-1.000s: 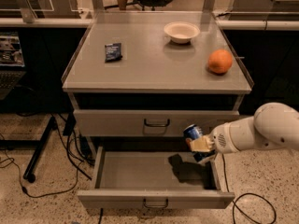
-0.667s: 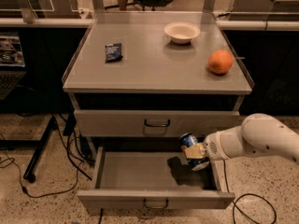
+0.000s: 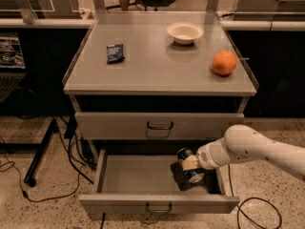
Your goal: Place pepsi can into middle drawer
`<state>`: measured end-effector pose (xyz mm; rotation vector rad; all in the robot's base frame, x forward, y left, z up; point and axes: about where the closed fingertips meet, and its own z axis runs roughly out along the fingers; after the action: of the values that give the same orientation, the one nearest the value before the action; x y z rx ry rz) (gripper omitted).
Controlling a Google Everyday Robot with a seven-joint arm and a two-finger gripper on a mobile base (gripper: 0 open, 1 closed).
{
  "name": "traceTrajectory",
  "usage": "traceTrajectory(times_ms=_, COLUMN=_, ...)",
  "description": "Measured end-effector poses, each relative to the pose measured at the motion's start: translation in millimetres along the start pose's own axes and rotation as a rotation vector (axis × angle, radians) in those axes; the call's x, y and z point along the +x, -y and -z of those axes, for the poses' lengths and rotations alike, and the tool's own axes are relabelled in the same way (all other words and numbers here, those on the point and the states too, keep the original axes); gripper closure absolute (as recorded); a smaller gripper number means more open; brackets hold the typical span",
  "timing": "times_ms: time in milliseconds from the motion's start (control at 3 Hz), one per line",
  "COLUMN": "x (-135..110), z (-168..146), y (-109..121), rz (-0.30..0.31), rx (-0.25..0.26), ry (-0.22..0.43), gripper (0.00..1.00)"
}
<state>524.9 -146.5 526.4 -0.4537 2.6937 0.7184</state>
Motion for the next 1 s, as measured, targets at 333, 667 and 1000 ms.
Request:
traceTrajectory(times_ms=333, x=5, z=-34, y=16, rz=-0.041, rx=0.012, ry=-0.06, gripper=1.0)
traceTrajectory(times_ms=667, x=10, z=-66, y=35, rz=-0.104, rx=0.042, ry=-0.107, gripper=1.0)
traceTrajectory(times_ms=1000, x=15, z=-82, y=44, rz=-0.13, rx=0.059, ry=-0.131, gripper=1.0)
